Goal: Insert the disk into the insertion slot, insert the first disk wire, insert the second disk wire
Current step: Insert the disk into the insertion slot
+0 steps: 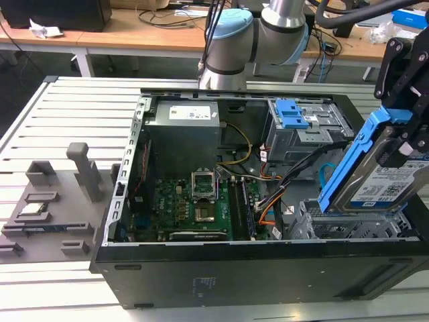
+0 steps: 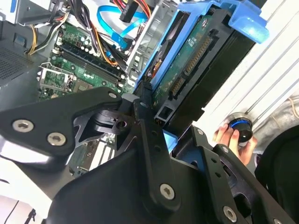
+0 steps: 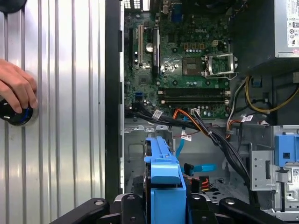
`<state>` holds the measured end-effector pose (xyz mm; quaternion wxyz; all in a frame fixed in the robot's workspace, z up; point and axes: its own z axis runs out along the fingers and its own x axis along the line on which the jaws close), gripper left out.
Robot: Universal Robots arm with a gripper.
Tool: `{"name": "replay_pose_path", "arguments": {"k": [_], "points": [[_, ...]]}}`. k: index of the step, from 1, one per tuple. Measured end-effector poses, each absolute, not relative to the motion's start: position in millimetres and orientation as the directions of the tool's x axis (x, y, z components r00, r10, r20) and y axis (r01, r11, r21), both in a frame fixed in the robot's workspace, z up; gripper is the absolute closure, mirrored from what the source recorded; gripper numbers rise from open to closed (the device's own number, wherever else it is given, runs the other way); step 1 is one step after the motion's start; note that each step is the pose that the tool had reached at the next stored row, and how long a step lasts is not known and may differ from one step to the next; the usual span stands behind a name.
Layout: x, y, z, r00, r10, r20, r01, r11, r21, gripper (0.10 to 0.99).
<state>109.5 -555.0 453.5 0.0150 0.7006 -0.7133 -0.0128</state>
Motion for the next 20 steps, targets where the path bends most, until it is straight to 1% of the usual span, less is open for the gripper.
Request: {"name": "replay_pose_path", "arguments": {"k": [7,20], "points": [[107,-544,442,-0.018,-1.000,0.003,-0.999,0.018,0.039,0.722],[105,-544,428,-0.018,-1.000,0.004,-0.999,0.018,0.039,0.722]]}}
